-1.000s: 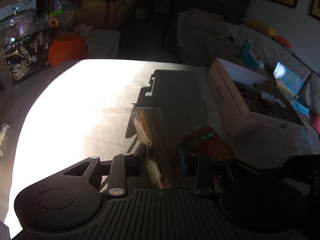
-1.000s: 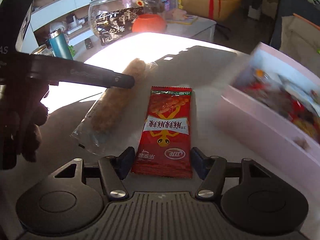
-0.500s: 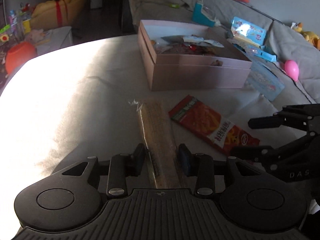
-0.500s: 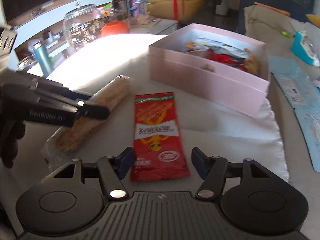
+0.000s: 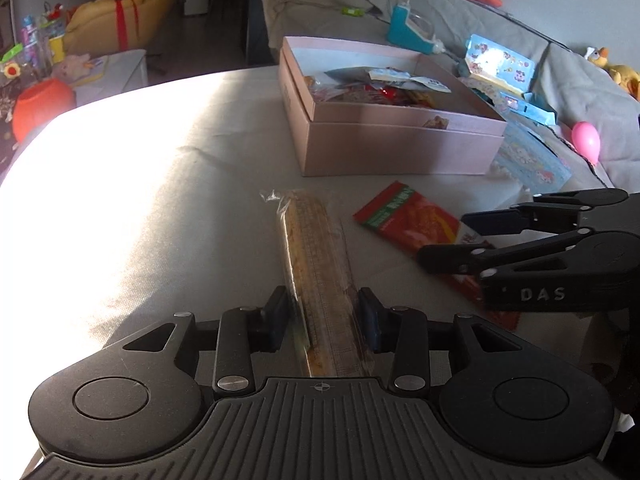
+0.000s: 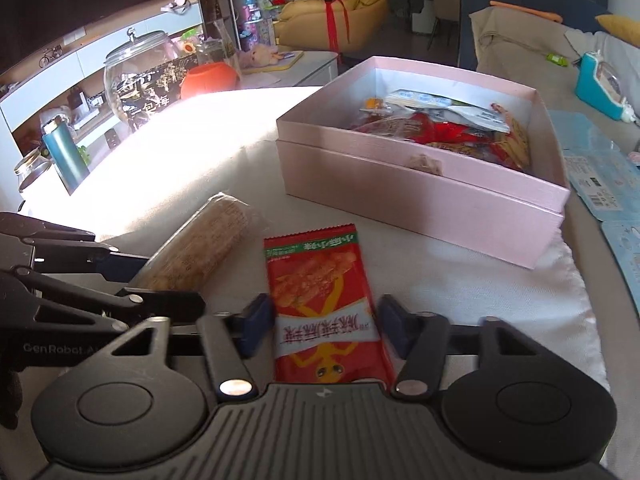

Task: Organize snacks
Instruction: 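Grasp the red spicy-strip packet with the right tool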

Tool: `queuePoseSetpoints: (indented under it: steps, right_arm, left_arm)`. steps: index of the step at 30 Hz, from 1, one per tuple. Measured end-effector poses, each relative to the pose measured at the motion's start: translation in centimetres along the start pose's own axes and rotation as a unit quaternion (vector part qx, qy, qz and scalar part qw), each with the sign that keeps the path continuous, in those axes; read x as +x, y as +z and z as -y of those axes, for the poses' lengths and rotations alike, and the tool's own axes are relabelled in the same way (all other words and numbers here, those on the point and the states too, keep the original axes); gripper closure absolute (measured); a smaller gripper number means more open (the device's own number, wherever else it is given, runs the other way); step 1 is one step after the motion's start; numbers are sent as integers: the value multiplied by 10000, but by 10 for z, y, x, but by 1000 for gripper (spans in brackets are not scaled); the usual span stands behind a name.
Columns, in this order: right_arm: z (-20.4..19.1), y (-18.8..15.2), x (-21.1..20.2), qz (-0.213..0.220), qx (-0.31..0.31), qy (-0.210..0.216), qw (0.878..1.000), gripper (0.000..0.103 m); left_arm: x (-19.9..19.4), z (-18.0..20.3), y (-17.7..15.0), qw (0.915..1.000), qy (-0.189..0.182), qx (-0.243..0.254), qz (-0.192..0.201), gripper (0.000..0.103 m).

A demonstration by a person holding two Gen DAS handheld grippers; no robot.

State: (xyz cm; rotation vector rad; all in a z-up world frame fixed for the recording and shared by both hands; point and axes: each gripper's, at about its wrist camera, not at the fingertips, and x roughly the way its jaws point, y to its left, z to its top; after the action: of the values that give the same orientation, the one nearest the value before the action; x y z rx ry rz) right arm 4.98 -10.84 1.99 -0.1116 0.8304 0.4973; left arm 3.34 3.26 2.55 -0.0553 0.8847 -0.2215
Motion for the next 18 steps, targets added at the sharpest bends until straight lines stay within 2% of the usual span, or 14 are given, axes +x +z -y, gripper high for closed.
queuePoseSetpoints:
  steps: [10,13,18]
  right_arm:
    - [34,-26,-20,157,343,-460,9982,44]
    - [31,-28,-18,218,278,-604,9976,40]
    - [22,-28,-14,262,143,-691,9972,30]
  left_arm:
    - [1,7,1,10000,-27,76,-38,63]
    - [2,16,0,9995,-237,214,-61,62]
    - [5,24,0,9991,-233,335,-76,62]
